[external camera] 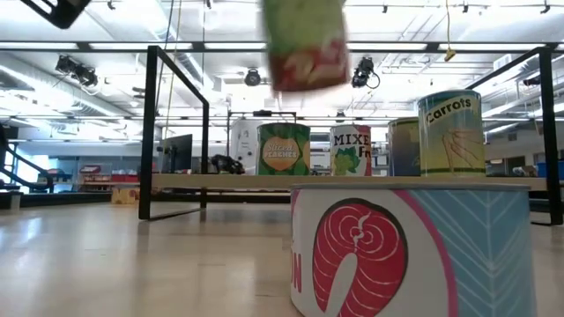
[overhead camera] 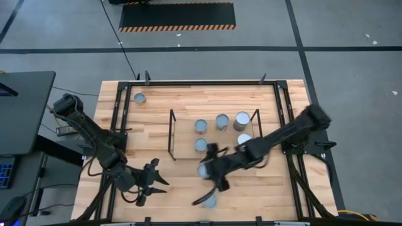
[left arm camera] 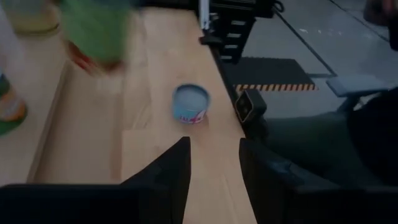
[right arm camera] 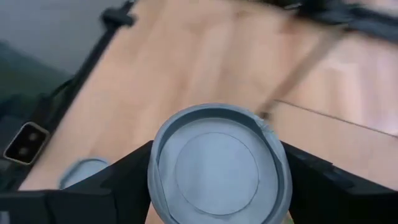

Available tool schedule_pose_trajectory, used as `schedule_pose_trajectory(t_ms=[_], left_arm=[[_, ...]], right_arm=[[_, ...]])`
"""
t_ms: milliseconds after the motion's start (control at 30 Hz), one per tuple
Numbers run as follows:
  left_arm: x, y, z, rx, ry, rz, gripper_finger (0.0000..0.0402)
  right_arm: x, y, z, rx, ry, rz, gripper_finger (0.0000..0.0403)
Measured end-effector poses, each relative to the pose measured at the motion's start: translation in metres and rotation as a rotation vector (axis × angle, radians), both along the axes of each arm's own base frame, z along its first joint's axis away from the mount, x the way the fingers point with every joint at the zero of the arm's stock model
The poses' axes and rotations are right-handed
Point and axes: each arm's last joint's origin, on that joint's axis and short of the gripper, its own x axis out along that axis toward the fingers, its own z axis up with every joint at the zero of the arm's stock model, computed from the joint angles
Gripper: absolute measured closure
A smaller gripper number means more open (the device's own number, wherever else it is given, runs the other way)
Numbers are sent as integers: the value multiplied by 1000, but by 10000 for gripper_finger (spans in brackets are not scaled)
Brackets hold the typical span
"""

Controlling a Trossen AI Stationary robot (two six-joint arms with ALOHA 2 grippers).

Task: Pick and place cans onto a shelf
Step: Put the canned spaghetti sauce on the shelf

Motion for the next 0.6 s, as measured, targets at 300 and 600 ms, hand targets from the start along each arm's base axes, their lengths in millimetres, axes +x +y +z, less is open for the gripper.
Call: schedule_pose_trajectory(t_ms=[300,600], left_arm=[[2,3,1,62,-37,43,260],[8,9,1,75,-39,69,260]], right_arm=[[-74,-49,-13,-22,-132,-359,103],[-89,-90,-55,163,-183,-587,107]])
